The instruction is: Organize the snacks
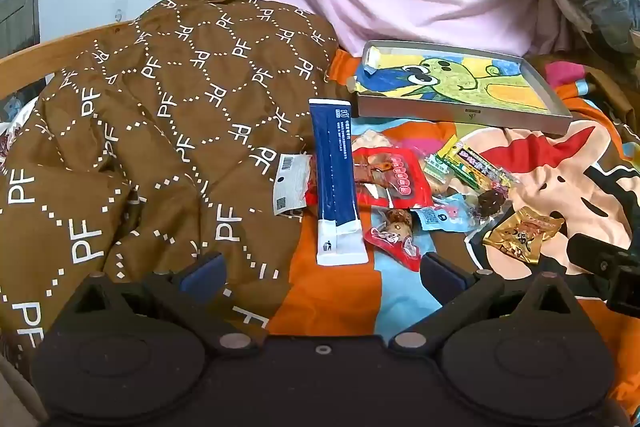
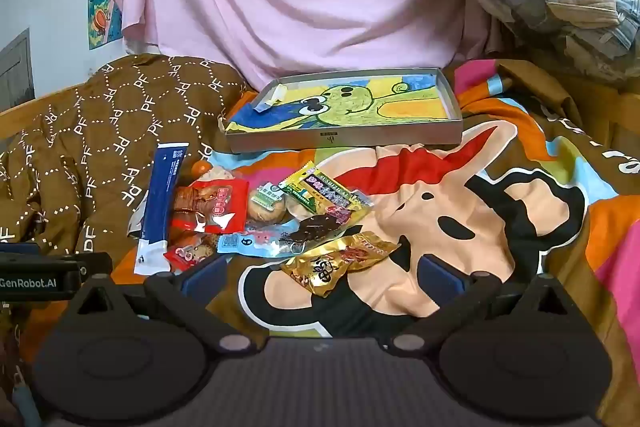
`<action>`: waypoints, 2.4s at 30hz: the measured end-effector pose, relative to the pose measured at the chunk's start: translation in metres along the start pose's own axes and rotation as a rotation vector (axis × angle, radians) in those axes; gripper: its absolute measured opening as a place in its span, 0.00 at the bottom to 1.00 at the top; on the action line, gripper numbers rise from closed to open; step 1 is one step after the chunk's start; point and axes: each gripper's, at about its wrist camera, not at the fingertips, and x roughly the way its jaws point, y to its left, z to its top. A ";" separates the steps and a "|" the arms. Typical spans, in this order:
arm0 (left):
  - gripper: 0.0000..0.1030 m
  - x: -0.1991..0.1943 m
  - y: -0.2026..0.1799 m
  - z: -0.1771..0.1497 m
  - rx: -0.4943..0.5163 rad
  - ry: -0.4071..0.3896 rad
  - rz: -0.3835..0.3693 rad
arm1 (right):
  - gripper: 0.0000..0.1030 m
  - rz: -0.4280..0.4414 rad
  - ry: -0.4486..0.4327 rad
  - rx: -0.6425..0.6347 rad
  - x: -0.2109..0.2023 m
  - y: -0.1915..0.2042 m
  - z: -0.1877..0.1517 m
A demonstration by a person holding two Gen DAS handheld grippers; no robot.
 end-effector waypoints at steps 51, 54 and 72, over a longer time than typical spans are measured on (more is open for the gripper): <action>0.99 0.002 -0.002 -0.004 -0.001 0.005 -0.002 | 1.00 -0.004 0.031 -0.001 0.004 0.000 -0.004; 0.99 0.002 -0.002 -0.004 -0.001 0.006 -0.002 | 1.00 -0.004 0.032 -0.001 0.004 0.000 -0.003; 0.99 0.002 -0.002 -0.004 -0.001 0.008 -0.002 | 1.00 -0.004 0.033 -0.001 0.004 0.000 -0.003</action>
